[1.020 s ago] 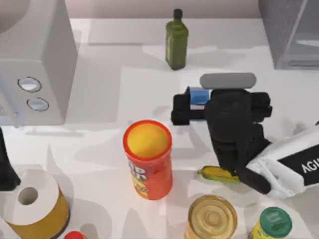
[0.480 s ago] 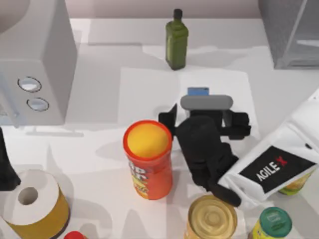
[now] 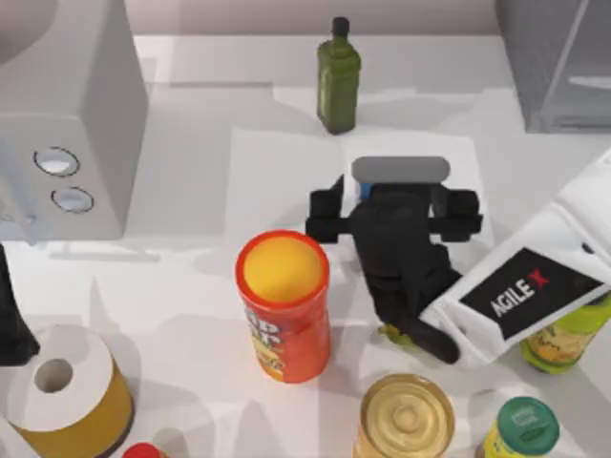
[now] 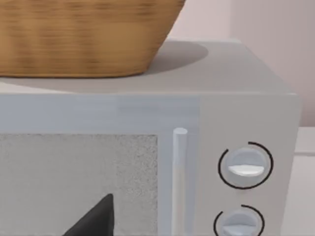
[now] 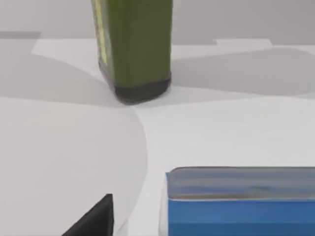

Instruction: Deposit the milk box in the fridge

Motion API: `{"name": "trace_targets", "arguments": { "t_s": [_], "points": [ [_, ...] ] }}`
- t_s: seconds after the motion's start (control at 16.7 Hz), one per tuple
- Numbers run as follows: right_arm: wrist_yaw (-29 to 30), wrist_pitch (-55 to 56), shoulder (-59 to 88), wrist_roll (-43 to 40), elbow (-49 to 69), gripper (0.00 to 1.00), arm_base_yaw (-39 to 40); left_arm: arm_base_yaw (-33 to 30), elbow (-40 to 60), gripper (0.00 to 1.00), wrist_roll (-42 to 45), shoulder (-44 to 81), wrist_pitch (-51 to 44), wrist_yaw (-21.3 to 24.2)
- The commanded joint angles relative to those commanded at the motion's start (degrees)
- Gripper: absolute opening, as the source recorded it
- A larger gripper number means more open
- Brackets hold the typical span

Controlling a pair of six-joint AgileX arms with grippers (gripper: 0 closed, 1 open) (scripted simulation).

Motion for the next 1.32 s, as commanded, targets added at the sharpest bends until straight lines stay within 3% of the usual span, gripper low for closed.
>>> {"name": "trace_targets", "arguments": {
  "t_s": [0.54,1.32],
  "points": [
    [-0.3,-0.2,4.9,-0.2,5.1,1.00,-0.4,0.0,0.0,1.00,0.0,0.0,0.0,0.0],
    [-0.3,-0.2,4.9,-0.2,5.1,0.02,-0.4,0.0,0.0,1.00,0.0,0.0,0.0,0.0]
  ]
}}
